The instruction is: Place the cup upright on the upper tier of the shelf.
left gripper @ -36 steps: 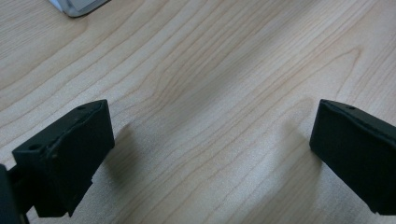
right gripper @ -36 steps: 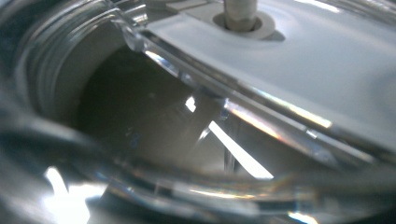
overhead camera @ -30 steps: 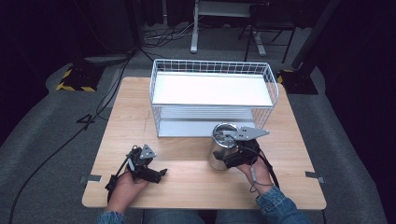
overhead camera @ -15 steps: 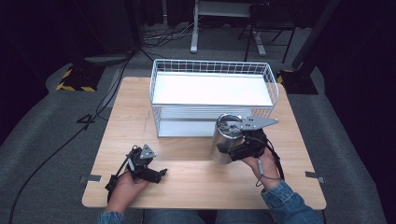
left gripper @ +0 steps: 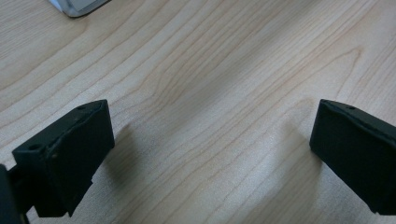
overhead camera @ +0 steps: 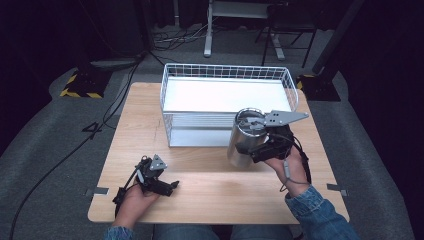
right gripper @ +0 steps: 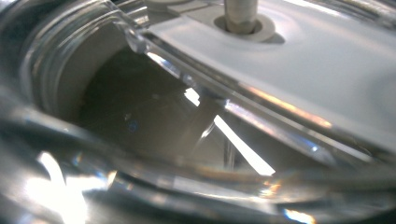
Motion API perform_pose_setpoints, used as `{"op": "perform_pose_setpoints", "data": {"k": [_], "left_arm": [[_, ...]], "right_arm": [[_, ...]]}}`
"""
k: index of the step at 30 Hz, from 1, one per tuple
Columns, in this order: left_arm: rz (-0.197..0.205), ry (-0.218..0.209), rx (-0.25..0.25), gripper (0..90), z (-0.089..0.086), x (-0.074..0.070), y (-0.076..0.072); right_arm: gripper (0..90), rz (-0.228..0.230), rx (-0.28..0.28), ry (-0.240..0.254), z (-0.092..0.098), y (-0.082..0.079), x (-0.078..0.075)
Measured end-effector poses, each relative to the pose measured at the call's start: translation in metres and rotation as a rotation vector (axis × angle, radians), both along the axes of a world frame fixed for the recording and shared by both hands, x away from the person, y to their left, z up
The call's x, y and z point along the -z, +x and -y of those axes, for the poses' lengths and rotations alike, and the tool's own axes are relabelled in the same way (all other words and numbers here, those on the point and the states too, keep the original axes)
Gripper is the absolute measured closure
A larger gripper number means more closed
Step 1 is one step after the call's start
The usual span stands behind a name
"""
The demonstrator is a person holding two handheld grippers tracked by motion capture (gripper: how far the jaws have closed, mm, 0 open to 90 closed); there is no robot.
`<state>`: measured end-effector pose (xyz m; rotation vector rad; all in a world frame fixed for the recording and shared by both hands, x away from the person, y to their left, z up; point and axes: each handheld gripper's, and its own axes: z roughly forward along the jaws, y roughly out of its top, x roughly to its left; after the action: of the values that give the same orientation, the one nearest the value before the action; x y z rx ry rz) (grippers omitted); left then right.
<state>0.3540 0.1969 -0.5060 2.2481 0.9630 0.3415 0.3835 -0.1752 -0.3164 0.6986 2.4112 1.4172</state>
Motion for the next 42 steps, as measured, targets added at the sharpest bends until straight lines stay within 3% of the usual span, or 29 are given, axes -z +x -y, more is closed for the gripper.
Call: {"op": "perform_pose_setpoints", "data": {"k": [18, 26, 37, 42], "left_arm": [[-0.001, -0.001, -0.001, 0.3, 0.000, 0.000, 0.000], [-0.001, -0.002, 0.001, 0.3, 0.000, 0.000, 0.000], [0.002, -0.004, -0.008, 0.3, 0.001, 0.000, 0.001], [0.004, -0.001, -0.007, 0.3, 0.001, 0.000, 0.001]], "right_arm": [[3.6, 0.058, 0.017, -0.012, -0.002, 0.005, -0.056], [3.6, 0.061, 0.033, 0.018, -0.001, 0.012, -0.076], [3.6, 0.047, 0.077, 0.060, 0.008, 0.036, -0.098], [3.6, 0.065, 0.110, 0.057, 0.011, 0.046, -0.105]]}}
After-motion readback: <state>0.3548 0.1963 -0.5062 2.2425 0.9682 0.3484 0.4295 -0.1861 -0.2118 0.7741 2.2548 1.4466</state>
